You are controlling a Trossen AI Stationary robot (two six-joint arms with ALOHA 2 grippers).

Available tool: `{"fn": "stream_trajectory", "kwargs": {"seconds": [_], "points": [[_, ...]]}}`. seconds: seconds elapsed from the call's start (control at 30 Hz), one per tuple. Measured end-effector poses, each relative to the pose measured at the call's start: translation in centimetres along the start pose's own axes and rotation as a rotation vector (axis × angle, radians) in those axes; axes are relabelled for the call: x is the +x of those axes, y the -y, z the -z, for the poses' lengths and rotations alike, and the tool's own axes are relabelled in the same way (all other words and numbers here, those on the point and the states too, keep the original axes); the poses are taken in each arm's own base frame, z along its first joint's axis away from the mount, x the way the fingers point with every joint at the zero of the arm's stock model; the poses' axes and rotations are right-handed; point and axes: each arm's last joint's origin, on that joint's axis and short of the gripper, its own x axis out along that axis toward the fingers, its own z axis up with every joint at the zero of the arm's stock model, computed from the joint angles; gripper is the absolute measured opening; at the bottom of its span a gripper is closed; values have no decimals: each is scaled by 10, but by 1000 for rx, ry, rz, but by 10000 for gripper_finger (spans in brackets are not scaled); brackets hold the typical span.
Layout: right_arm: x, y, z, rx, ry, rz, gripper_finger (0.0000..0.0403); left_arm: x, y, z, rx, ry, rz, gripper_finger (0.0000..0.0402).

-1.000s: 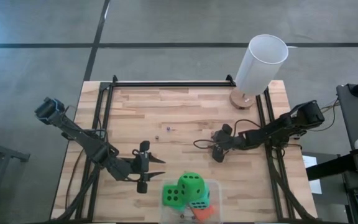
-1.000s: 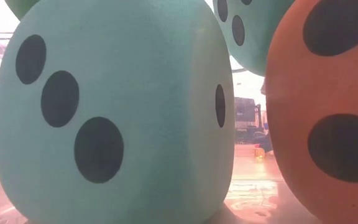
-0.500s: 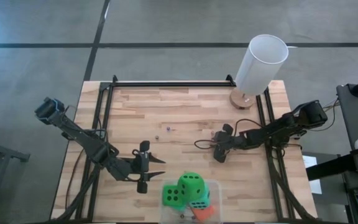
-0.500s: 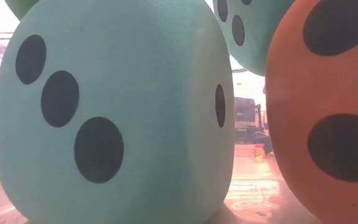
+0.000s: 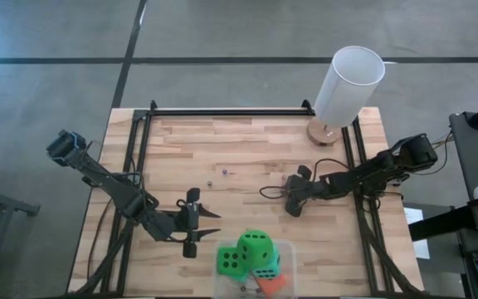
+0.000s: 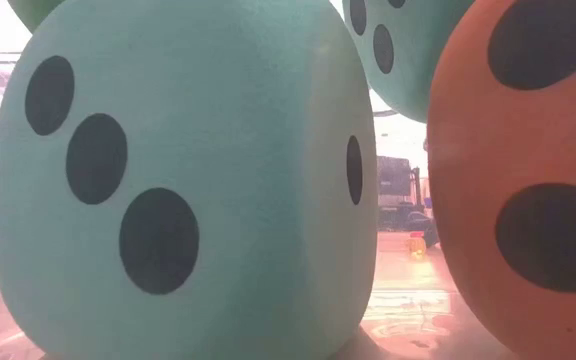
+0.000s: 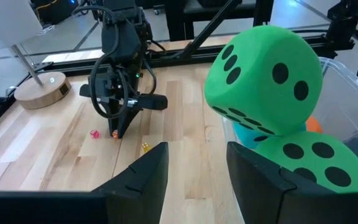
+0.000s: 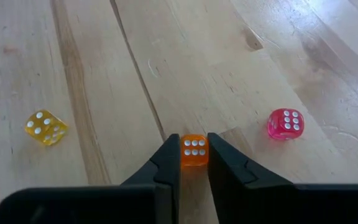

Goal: Pick & Place Dice
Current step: Put the small orange dice into the transparent bin

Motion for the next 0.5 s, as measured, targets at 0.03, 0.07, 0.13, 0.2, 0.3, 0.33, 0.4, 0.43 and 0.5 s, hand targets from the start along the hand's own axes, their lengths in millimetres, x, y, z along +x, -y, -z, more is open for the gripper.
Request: {"fn": "stream_trajectory", "kwargs": {"seconds": [0.03,0.07,0.13,0.2,0.3,0.33,0.4,0.43,0.5], "points": [[0,0,0,1,0,0,48,0,0,0,0,0,0,165],[0,0,0,1,0,0,48,0,0,0,0,0,0,165],[0,0,0,1,0,-1,52,0,0,0,0,0,0,167],[0,0,0,1,0,-4,57,0,0,0,0,0,0,170],[-3,0,-1,0,1,-14,59,0,0,0,0,0,0,172],[-4,1,-1,-4,-3,-18,59,0,0,0,0,0,0,173],[-9,1,-3,-7,1,-22,59,0,0,0,0,0,0,175],[-11,2,-5,-5,5,-23,59,0,0,0,1,0,0,175],[-17,3,-7,-3,12,-24,60,0,0,0,1,0,0,174]]}}
